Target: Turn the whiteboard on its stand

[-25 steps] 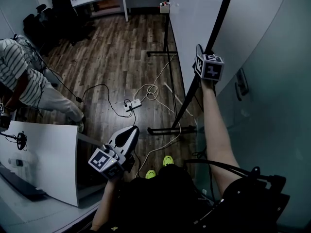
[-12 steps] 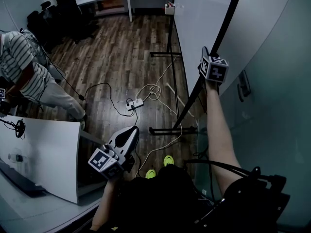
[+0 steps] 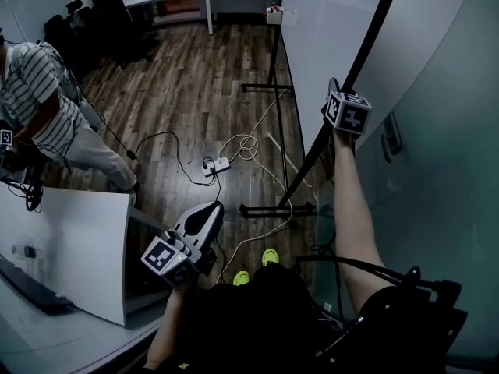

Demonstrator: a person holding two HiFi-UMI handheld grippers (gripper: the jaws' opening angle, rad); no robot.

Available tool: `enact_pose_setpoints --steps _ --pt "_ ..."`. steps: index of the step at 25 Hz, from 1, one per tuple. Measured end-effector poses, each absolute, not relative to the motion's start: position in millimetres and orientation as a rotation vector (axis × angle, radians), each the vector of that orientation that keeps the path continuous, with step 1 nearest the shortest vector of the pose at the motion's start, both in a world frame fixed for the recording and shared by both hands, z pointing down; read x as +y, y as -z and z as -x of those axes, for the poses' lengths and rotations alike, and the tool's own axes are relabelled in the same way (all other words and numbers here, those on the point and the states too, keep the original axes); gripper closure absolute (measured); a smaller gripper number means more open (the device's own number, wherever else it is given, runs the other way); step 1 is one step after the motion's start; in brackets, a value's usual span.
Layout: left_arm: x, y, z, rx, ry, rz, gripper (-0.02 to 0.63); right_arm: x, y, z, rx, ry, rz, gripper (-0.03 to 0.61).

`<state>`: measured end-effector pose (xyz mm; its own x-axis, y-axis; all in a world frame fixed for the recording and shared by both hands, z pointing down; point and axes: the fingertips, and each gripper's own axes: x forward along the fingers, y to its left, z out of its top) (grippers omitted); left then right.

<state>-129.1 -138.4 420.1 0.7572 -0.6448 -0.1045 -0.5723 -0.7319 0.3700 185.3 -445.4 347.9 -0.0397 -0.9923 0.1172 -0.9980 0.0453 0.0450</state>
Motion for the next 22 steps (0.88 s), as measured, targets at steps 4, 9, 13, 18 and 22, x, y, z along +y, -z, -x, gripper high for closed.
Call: enact_pose_setpoints --steps 4,9,13,18,22 --pt "-138.6 -420.6 131.0 -0.926 0.329 -2.644 0.627 -434.7 -349.1 -183.4 -2.168 -0.096 -2.095 0.522" --pt "-134.3 -416.8 130.0 -0.891 0.345 -2.654 0.626 -416.3 -348.5 -185.1 -2.168 -0.091 -2.096 0.523" --pt "-130.1 -413.9 133.1 -0.867 0.356 -2.663 0.626 -397.0 -345.0 -183.1 -2.159 -0.097 -2.103 0.523" --pt "-120.6 -410.6 134.8 -0.839 0.364 -2.671 0.626 -369.5 -343.2 -182.6 -2.146 -0.112 -2.107 0.523" --pt "-114.0 -405.2 138.1 -0.819 0.376 -2.677 0.627 -350.3 -338.5 -181.2 -2.142 -0.117 -2.112 0.523"
